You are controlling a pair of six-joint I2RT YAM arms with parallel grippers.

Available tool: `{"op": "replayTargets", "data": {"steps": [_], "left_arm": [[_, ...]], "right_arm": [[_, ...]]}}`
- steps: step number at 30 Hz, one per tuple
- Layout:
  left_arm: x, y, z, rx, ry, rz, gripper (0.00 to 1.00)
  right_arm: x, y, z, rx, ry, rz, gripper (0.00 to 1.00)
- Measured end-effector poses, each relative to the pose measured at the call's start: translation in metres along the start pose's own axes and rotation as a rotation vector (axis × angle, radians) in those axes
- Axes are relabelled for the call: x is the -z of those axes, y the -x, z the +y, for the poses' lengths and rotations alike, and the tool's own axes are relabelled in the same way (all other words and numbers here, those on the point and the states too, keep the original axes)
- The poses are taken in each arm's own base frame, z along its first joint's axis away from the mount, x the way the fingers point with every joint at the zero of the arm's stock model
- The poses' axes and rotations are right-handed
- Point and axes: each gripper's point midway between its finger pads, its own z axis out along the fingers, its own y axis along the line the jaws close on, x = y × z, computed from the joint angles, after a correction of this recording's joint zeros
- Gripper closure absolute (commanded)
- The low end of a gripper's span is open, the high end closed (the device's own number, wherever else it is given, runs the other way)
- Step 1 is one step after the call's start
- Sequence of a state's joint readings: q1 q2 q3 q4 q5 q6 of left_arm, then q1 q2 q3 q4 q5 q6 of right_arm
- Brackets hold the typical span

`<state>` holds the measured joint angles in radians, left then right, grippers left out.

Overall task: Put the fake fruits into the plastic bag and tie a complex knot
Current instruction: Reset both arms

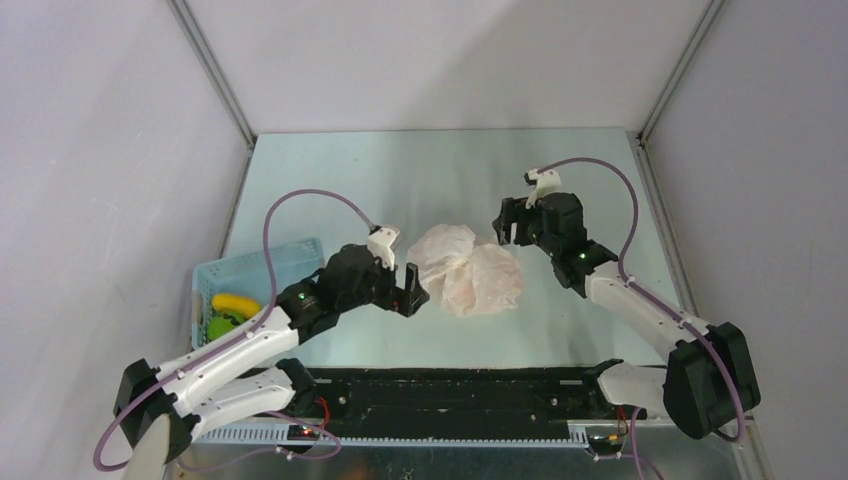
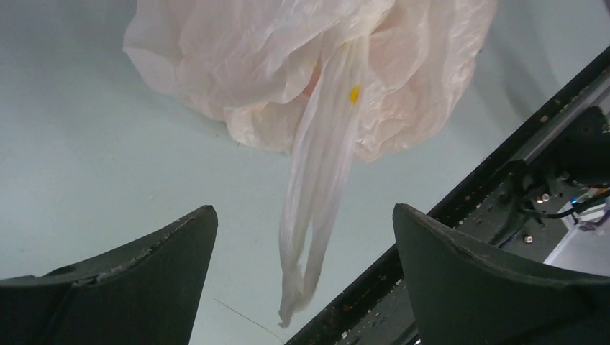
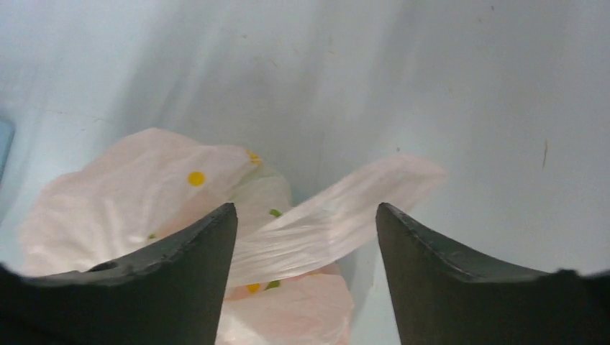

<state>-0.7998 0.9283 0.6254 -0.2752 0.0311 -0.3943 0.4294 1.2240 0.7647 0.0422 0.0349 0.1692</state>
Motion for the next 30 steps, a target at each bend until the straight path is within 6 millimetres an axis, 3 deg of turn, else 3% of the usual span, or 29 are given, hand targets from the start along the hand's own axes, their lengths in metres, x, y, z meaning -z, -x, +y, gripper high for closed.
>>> {"op": "replayTargets", "data": {"steps": [6, 10, 18, 22, 30], "left_arm": [[0.015, 0.029, -0.011, -0.006, -0.035, -0.068, 0.01], [0.024, 0.048, 0.002, 0.026, -0.012, -0.127, 0.01], [0.034, 0.073, 0.044, 0.096, 0.110, -0.203, 0.01], [0.044, 0.090, 0.079, 0.170, 0.228, -0.243, 0.01], [0.078, 0.097, 0.144, 0.276, 0.495, -0.290, 0.01]], "right_arm": [[0.015, 0.028, 0.016, 0.037, 0.051, -0.045, 0.16], [0.022, 0.036, 0.012, 0.011, 0.064, -0.039, 0.15], [0.031, 0.027, -0.014, -0.126, 0.018, 0.020, 0.16], [0.039, 0.027, -0.032, -0.195, -0.029, 0.028, 0.16], [0.070, 0.039, -0.087, -0.336, -0.162, -0.027, 0.15]]}}
